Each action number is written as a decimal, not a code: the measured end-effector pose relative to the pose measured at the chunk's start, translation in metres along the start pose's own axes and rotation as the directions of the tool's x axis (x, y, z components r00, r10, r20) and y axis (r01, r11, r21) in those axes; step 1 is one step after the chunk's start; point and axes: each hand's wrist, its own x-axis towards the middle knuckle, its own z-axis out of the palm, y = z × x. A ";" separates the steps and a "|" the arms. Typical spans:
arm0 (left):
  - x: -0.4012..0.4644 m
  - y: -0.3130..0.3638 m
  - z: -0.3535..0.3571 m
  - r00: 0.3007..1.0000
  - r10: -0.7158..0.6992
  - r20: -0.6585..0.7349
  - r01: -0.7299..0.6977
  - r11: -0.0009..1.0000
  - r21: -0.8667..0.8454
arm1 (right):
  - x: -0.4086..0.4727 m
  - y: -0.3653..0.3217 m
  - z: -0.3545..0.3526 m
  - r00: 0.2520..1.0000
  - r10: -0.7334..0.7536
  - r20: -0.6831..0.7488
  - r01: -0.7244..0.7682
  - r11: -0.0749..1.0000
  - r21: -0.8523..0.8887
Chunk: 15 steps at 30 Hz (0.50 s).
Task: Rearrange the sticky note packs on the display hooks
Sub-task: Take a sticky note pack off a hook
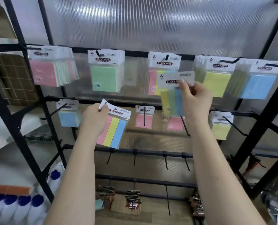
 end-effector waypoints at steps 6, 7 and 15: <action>0.019 -0.001 0.002 0.999 0.029 -0.024 -0.029 0.999 -0.013 | 0.032 -0.018 0.030 0.997 -0.071 -0.025 0.072 0.996 0.046; 0.021 -0.001 0.003 0.999 0.038 -0.024 -0.038 0.999 -0.013 | 0.036 -0.020 0.033 0.997 -0.066 -0.031 0.068 0.997 0.049; 0.028 0.000 0.015 0.997 0.069 -0.022 -0.070 0.998 -0.006 | 0.048 -0.007 0.048 0.991 0.081 -0.106 -0.071 0.993 0.091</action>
